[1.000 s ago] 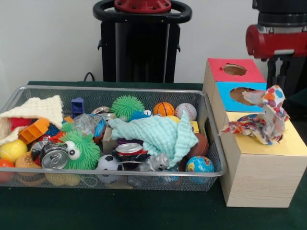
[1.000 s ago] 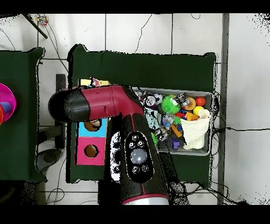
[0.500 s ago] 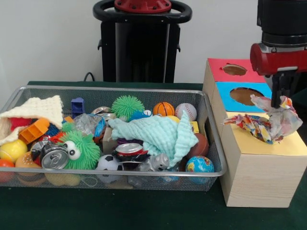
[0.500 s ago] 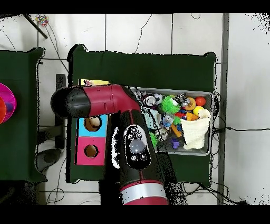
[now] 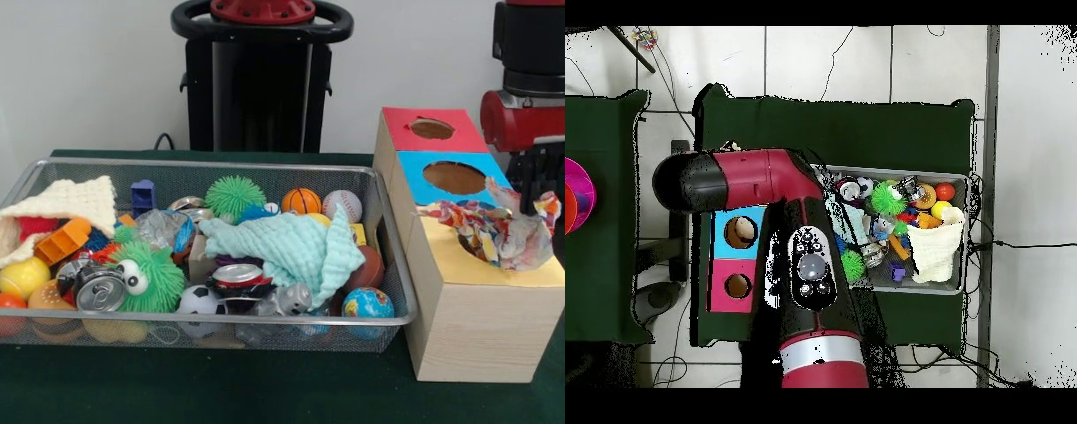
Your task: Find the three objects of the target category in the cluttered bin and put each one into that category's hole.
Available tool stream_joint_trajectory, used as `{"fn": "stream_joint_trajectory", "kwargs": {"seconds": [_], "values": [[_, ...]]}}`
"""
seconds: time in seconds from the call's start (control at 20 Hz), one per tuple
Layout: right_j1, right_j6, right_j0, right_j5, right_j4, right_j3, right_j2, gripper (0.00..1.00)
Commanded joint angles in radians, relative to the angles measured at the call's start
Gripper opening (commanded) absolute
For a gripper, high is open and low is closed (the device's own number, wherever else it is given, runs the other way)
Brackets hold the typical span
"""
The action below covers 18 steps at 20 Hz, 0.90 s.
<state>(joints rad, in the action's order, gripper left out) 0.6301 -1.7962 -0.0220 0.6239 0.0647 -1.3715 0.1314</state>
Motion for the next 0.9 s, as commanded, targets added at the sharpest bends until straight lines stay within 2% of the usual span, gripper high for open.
{"fn": "stream_joint_trajectory", "kwargs": {"seconds": [0.05, 0.25, 0.45, 0.6, 0.8, 0.9], "values": [[-0.082, -0.149, 0.035, 0.071, 0.098, 0.138, -0.138, 0.0], [-0.081, -0.131, 0.041, 0.073, 0.127, 0.145, -0.193, 0.0], [-0.111, -0.154, 0.07, 0.092, 0.16, 0.178, -0.262, 0.0], [-0.14, -0.154, 0.097, 0.157, 0.188, 0.219, -0.319, 0.0], [-0.14, -0.078, 0.055, 0.281, 0.136, 0.217, -0.272, 0.0], [-0.159, -0.076, 0.035, 0.298, 0.096, 0.217, -0.228, 0.0]]}}
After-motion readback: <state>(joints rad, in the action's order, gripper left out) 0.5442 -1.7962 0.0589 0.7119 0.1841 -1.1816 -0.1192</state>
